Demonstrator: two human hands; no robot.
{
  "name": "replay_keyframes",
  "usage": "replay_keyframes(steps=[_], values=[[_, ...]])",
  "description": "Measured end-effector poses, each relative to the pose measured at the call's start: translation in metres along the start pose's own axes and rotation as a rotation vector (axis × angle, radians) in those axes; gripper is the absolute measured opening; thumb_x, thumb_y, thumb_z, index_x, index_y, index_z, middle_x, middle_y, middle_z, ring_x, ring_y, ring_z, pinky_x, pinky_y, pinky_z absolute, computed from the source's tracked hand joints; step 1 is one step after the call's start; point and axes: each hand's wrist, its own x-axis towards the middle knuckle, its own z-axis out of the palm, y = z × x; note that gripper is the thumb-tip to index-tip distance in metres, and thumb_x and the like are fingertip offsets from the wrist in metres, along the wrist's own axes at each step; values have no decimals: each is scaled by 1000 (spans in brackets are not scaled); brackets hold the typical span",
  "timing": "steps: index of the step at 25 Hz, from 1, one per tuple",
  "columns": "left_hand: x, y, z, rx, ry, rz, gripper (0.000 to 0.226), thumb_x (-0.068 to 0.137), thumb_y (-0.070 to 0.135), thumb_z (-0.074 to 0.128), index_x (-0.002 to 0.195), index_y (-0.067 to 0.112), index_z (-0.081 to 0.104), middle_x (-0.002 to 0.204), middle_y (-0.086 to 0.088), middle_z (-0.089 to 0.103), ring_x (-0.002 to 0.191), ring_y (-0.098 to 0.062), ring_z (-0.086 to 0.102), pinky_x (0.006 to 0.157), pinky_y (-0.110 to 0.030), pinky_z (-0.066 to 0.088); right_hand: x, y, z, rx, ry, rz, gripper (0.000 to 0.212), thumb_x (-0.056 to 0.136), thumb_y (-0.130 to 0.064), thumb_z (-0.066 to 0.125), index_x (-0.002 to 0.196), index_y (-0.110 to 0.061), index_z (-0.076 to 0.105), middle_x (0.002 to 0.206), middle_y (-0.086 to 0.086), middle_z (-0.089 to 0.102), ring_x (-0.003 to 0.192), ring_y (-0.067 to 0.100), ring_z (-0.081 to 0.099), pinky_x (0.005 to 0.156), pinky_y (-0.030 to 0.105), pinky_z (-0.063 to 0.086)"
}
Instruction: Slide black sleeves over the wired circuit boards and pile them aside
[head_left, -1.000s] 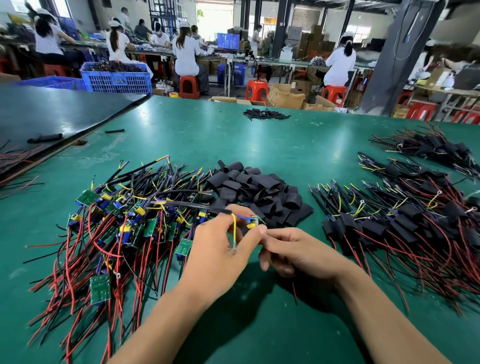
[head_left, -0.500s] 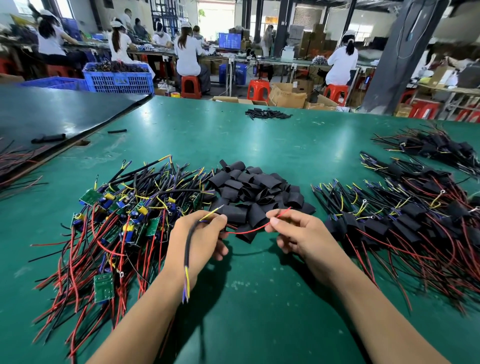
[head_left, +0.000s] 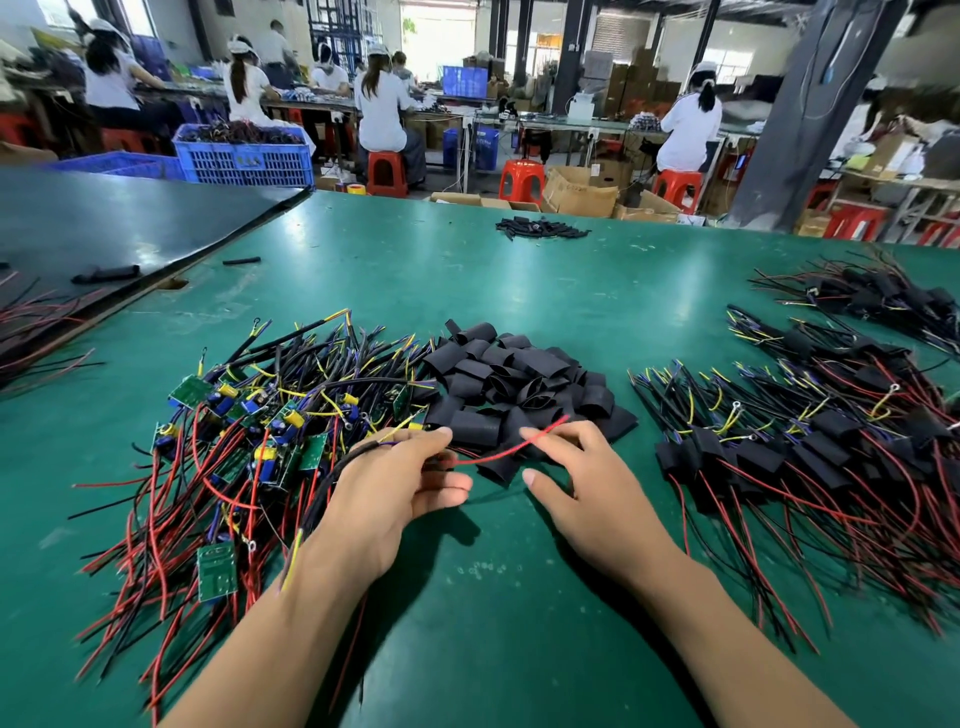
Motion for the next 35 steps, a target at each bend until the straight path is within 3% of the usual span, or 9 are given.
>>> replay_keyframes(steps=[4, 9, 16, 18, 21, 25, 29, 32, 35], values=[[3, -2, 0, -51, 24, -4, 11, 92, 1, 65, 99, -3, 59, 78, -18, 67, 60, -25, 73, 50, -24, 57, 0, -5, 0, 113, 30, 31, 35, 96, -29, 62, 131, -28, 64, 122, -15, 53, 68, -12, 46, 81, 23, 45], [6, -3, -2, -111, 34, 27, 18, 86, -8, 68, 100, -1, 57, 74, -22, 71, 70, -29, 75, 55, -23, 58, 3, -12, -1, 243, 98, 76, 28, 96, -16, 63, 123, -15, 70, 122, -9, 62, 102, -5, 54, 86, -2, 31], [9, -2, -2, -164, 44, 25, 20, 92, -3, 62, 111, -4, 56, 83, -22, 66, 69, -30, 75, 54, -23, 58, 0, -19, 1, 506, 40, 161, 32, 94, -18, 65, 123, -28, 68, 116, -19, 66, 64, 3, 47, 74, 24, 50], [10, -2, -1, -181, 39, 1, 20, 95, 1, 60, 113, -5, 56, 88, -23, 65, 70, -28, 75, 55, -23, 57, -1, -19, 1, 516, 9, 175, 35, 93, -20, 65, 126, -34, 66, 112, -19, 67, 61, 6, 47, 68, 20, 47], [8, 0, 0, -233, 8, -81, 15, 97, 9, 58, 99, -5, 59, 78, -20, 72, 63, -22, 74, 52, -21, 57, 0, -19, 2, 504, -21, 169, 38, 94, -23, 65, 126, -43, 60, 110, -13, 69, 58, 10, 47, 63, 16, 44], [4, 4, 2, -333, -18, -121, 18, 98, 10, 57, 88, -4, 61, 67, -16, 71, 62, -21, 74, 53, -22, 58, 3, -19, 3, 486, -39, 208, 47, 94, -27, 65, 138, -40, 54, 103, 7, 70, 59, 11, 45, 68, 31, 48], [2, 4, 4, -362, -27, -107, 18, 99, 8, 56, 86, -5, 60, 72, -19, 73, 67, -22, 75, 56, -23, 59, 3, -21, 4, 488, -20, 186, 45, 95, -25, 65, 139, -31, 58, 73, -29, 61, 55, 6, 48, 59, 10, 38], [2, 4, 3, -375, -43, -94, 5, 96, -1, 56, 92, -4, 59, 85, -24, 71, 74, -25, 76, 61, -23, 60, 4, -22, 1, 467, 165, 203, 34, 93, -22, 67, 127, -26, 68, 98, -20, 71, 78, 13, 62, 68, 5, 41], [4, 3, 3, -371, -34, -62, 10, 97, -6, 51, 91, 1, 55, 80, -21, 72, 72, -24, 76, 64, -24, 61, 6, -19, -7, 520, 348, 224, 17, 87, -21, 74, 103, -28, 74, 91, -21, 72, 73, -1, 61, 71, 10, 42]])
